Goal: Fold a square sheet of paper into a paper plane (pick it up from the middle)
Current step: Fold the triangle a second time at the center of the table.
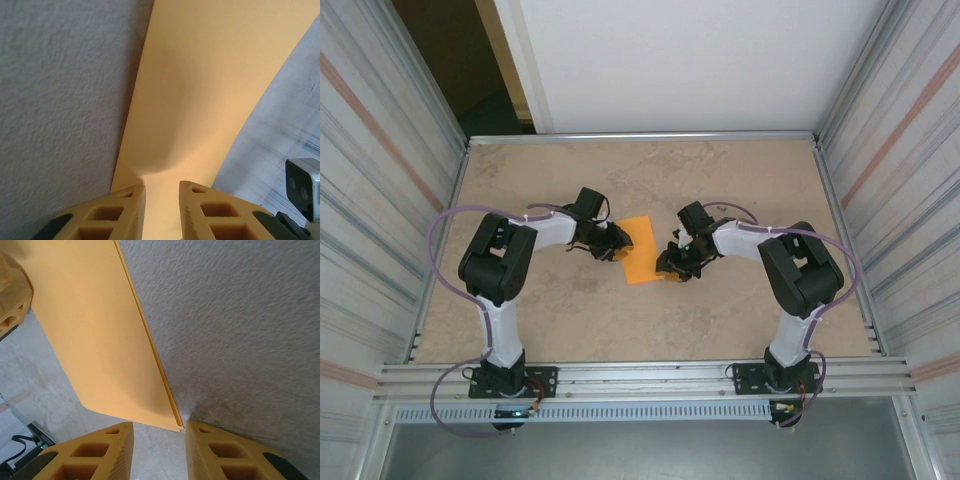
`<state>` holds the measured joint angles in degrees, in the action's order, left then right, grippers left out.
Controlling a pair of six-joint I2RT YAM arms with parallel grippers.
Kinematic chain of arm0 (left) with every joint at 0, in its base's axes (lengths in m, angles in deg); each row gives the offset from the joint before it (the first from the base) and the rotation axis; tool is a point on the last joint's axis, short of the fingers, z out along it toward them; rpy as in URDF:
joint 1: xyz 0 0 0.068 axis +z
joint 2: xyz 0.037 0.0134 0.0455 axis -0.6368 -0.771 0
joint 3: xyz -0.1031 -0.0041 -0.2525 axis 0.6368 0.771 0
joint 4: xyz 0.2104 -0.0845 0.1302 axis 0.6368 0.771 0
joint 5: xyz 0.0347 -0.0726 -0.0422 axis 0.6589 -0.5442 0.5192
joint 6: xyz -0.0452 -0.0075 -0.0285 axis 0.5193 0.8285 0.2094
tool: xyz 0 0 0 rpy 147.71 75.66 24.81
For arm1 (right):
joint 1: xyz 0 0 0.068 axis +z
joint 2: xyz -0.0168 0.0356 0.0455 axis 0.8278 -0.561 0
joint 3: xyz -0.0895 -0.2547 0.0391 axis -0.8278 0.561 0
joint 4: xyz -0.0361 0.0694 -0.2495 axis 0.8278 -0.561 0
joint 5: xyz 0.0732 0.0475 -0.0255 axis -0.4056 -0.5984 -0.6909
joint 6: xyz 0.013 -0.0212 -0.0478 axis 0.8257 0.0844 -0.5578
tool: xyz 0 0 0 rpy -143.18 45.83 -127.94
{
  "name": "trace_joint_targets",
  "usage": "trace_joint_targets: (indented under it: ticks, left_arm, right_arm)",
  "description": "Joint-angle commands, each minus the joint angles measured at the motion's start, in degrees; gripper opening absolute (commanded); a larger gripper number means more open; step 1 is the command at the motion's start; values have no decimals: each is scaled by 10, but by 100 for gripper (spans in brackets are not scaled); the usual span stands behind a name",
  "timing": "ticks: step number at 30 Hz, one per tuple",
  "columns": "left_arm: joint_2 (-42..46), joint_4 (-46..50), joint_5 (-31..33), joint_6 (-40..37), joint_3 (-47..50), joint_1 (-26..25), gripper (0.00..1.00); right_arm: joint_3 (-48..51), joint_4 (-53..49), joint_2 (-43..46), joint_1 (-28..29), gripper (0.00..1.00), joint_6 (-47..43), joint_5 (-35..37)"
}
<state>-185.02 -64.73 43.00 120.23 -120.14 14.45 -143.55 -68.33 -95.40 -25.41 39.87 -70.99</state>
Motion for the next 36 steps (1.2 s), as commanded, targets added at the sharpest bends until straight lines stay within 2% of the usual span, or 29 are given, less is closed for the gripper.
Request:
trace_joint_targets:
  ticks: [1,12,18,36]
  left_arm:
    - [-41,50,34,8,10,-1,26]
    - [-42,49,31,6,9,-1,26]
    - [-44,50,34,8,10,-1,26]
    - [-53,40,24,11,19,8,26]
  right_arm:
    - [-13,-2,-10,6,30,-5,-17]
    - [-15,8,-11,4,28,-3,-19]
    - [-7,-10,11,2,32,-3,22]
    - [5,-19,23,2,31,-2,44]
